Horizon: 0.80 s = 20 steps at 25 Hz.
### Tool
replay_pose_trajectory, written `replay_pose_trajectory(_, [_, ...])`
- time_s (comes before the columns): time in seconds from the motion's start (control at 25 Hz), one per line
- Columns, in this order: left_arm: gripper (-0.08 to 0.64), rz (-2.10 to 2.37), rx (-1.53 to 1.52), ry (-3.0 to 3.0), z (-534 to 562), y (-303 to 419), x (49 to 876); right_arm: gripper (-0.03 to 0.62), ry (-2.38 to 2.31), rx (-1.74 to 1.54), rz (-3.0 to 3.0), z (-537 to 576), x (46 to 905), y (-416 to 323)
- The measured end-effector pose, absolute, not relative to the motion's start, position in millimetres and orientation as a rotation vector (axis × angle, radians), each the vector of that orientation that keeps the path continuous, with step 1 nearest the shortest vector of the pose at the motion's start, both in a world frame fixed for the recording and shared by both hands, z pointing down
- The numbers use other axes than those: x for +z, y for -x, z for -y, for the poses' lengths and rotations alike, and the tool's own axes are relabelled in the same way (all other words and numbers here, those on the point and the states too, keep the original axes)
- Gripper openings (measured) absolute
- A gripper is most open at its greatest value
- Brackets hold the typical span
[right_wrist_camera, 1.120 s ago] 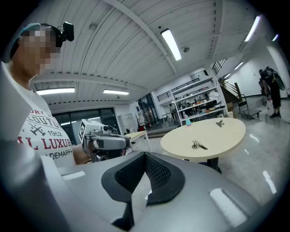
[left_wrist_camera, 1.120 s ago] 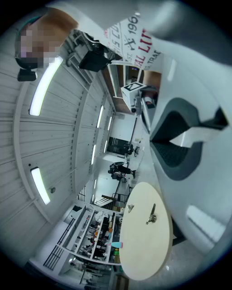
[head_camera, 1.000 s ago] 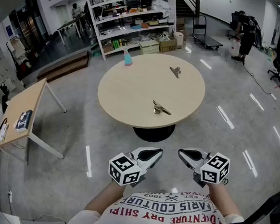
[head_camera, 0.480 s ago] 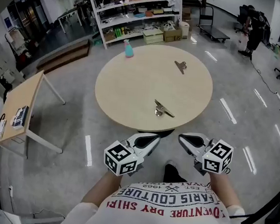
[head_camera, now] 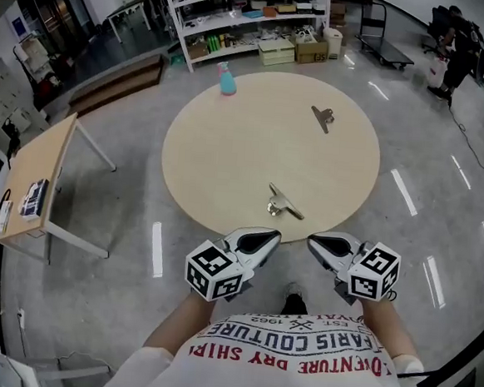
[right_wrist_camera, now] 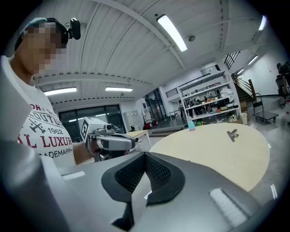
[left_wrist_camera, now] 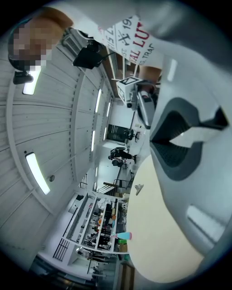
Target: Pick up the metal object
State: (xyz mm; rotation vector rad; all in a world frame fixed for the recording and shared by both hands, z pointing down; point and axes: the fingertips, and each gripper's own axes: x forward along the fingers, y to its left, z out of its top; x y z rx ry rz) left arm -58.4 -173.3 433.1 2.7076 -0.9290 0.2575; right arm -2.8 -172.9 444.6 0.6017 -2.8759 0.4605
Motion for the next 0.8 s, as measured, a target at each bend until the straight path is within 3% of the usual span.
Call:
replay_pose_trajectory(0.16, [0.005, 0.947, 0.403, -2.742, 205, 54, 455, 0.0, -0.599, 0.497, 2.87, 200, 452, -5])
replay_pose_trajectory(0.44, [0.285, 0.956, 0.769, -2.681, 278, 56, 543, 0.0, -0.628, 0.588, 2.836, 233, 478, -22])
replay_pose_trajectory(0.56, [0.355, 0.979, 0.83, -2.594, 314, 62, 584, 0.0, -0.641, 0.616, 2.817, 248, 487, -30])
replay_pose_trajectory(0.8, [0.388, 0.98, 0.929, -2.432, 359, 78, 659, 0.0, -0.674, 0.676, 2.774, 275, 507, -47])
